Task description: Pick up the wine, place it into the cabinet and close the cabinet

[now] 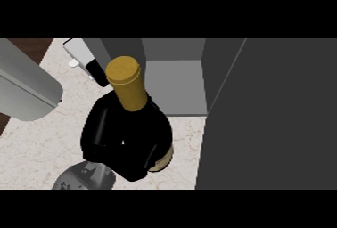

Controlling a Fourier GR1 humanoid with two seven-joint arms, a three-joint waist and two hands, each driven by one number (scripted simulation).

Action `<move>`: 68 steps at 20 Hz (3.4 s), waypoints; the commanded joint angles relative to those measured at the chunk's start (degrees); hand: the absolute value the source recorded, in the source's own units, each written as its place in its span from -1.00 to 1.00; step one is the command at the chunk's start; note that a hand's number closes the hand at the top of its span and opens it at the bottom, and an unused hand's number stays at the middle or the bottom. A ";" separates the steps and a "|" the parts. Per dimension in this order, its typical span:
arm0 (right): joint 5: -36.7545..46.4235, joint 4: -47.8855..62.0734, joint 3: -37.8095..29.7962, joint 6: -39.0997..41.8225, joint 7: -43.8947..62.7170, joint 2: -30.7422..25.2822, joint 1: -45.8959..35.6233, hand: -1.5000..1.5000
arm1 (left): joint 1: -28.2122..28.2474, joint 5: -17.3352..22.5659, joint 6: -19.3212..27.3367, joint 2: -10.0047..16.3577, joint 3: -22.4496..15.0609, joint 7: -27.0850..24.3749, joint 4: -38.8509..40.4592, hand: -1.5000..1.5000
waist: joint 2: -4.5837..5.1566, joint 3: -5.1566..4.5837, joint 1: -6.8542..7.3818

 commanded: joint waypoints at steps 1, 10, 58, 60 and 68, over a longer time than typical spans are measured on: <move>-4.89 -5.65 -1.94 1.19 -0.30 -0.18 4.24 -1.00 | -4.42 -0.73 2.98 -1.22 0.18 2.59 0.24 1.00 | 0.01 0.01 0.06; -1.36 -4.81 1.08 -0.24 1.80 1.11 0.17 -1.00 | -13.11 -3.50 19.37 -1.28 -9.65 4.36 5.32 1.00 | -0.04 -0.01 0.01; -4.69 -5.59 -2.47 1.49 2.98 -0.47 0.44 -1.00 | -22.45 9.15 14.56 -1.27 2.89 -29.15 48.51 1.00 | 0.13 -0.03 -0.16; -7.06 -5.77 -5.41 1.14 4.79 -1.74 -2.48 -1.00 | -22.92 8.67 14.24 -1.29 2.35 -25.92 48.11 1.00 | 0.08 -0.02 -0.04; -6.98 -4.75 -5.30 2.57 0.83 -0.43 0.82 -1.00 | -31.42 12.35 11.57 -0.20 6.17 -25.27 57.21 1.00 | 0.17 -0.01 -0.45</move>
